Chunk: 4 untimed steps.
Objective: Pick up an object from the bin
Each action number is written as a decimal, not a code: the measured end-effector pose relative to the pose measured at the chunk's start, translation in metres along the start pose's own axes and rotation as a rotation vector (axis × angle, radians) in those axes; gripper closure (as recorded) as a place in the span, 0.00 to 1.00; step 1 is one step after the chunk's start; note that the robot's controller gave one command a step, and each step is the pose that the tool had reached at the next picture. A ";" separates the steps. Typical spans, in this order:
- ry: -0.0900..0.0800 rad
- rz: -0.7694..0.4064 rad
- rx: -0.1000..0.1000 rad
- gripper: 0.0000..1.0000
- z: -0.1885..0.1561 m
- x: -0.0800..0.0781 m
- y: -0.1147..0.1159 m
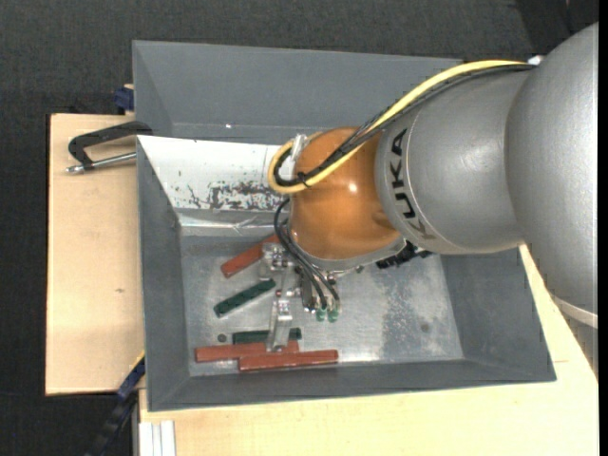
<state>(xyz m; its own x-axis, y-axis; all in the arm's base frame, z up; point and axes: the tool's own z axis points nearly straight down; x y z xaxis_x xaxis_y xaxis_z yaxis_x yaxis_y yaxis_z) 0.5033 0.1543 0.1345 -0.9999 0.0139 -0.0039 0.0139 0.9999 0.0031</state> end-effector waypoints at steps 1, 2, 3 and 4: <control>-0.001 0.074 0.000 0.00 0.044 -0.032 0.008; -0.004 -0.125 -0.001 1.00 0.061 -0.020 0.010; -0.004 -0.125 -0.001 1.00 0.061 -0.020 0.010; -0.007 -0.128 -0.001 1.00 -0.103 -0.017 0.006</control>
Offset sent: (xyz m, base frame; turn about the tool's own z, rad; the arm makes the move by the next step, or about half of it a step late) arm 0.0178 0.0087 -0.0645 -0.1262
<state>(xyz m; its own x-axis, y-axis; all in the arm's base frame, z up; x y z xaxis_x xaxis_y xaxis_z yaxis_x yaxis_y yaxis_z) 0.5200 0.1596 0.2370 -0.9935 -0.1136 -0.0112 -0.1136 0.9935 0.0027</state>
